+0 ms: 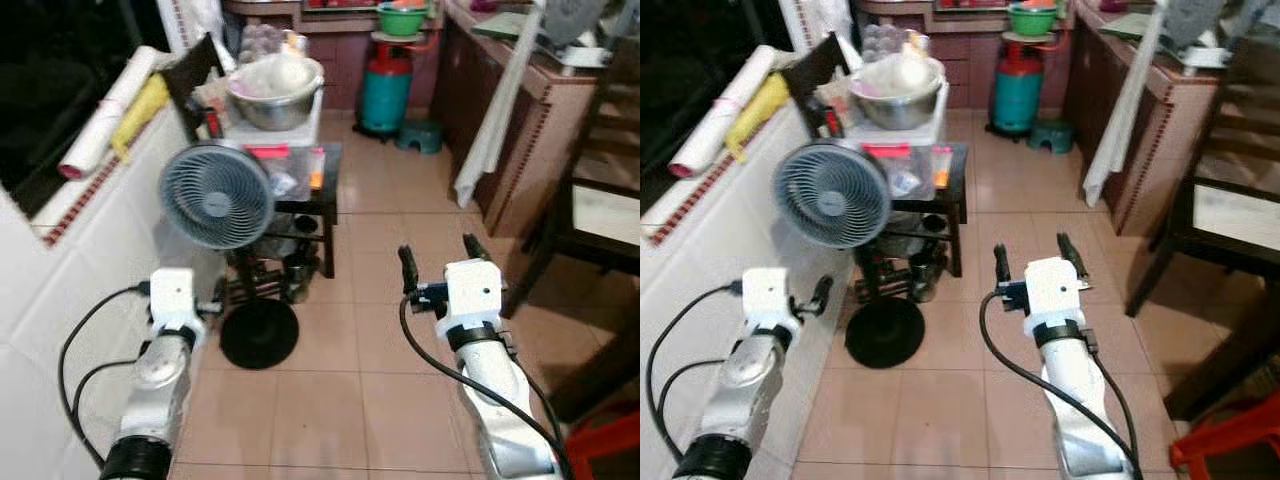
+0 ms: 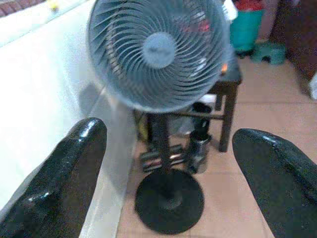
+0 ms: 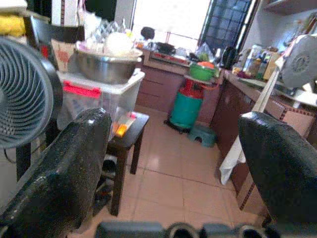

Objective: Setting the table

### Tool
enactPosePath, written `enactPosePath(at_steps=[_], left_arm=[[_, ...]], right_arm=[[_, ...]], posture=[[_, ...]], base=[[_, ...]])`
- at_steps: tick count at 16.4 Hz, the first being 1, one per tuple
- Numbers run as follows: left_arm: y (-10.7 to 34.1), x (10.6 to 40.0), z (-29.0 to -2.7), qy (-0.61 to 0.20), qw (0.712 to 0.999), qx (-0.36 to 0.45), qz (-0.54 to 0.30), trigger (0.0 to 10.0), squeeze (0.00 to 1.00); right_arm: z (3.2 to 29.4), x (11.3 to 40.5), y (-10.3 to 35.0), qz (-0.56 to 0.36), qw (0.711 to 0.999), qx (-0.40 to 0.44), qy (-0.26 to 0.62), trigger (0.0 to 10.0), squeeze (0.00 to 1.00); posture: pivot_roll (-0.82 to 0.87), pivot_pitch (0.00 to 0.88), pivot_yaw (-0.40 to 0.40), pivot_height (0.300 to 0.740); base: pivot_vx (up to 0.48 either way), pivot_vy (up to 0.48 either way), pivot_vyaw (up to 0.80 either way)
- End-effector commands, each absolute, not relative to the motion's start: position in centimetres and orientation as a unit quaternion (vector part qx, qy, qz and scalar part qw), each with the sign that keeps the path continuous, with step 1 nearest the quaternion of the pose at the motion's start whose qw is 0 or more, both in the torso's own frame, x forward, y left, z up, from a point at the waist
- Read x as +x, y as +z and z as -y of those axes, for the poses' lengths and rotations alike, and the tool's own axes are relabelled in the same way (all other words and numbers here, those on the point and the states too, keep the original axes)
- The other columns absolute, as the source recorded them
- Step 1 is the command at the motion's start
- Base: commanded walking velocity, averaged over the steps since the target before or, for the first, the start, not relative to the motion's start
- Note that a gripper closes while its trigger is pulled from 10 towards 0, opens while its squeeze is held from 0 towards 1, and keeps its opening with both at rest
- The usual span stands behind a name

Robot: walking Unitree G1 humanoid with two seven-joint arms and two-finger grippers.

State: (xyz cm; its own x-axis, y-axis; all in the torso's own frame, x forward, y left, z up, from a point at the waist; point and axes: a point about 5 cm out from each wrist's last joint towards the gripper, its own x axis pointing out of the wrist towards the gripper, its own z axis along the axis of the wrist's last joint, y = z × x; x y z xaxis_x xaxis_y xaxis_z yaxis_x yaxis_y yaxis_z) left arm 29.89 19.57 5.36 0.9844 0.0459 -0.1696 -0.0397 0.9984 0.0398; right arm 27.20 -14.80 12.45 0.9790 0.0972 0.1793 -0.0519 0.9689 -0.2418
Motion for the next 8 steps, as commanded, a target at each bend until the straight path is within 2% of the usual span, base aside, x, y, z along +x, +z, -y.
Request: enactPosePath(at_steps=[1, 4, 8], left_arm=[[4.9, 29.9, -18.9, 0.012, 0.995, 0.025, -0.093, 10.0, 0.0], [4.0, 29.4, -18.7, 0.013, 0.994, 0.031, -0.109, 10.0, 0.0], [-0.7, 26.8, -18.7, 0.01, 0.977, 0.074, -0.198, 10.0, 0.0]], right_arm=[[15.9, 27.3, 11.9, 0.084, 0.989, -0.123, 0.023, 10.0, 0.0], [16.5, 27.3, 10.9, 0.066, 0.989, -0.127, 0.021, 10.0, 0.0], [18.1, 27.6, 5.8, -0.035, 0.991, -0.131, 0.023, 10.0, 0.0]], posture=[[-0.02, 0.0, 0.042, 0.74], [0.0, 0.0, 0.02, 0.74], [0.02, 0.0, -0.005, 0.74]], base=[[0.0, 0.0, 0.0], [0.0, 0.0, 0.0], [0.0, 0.0, 0.0]])
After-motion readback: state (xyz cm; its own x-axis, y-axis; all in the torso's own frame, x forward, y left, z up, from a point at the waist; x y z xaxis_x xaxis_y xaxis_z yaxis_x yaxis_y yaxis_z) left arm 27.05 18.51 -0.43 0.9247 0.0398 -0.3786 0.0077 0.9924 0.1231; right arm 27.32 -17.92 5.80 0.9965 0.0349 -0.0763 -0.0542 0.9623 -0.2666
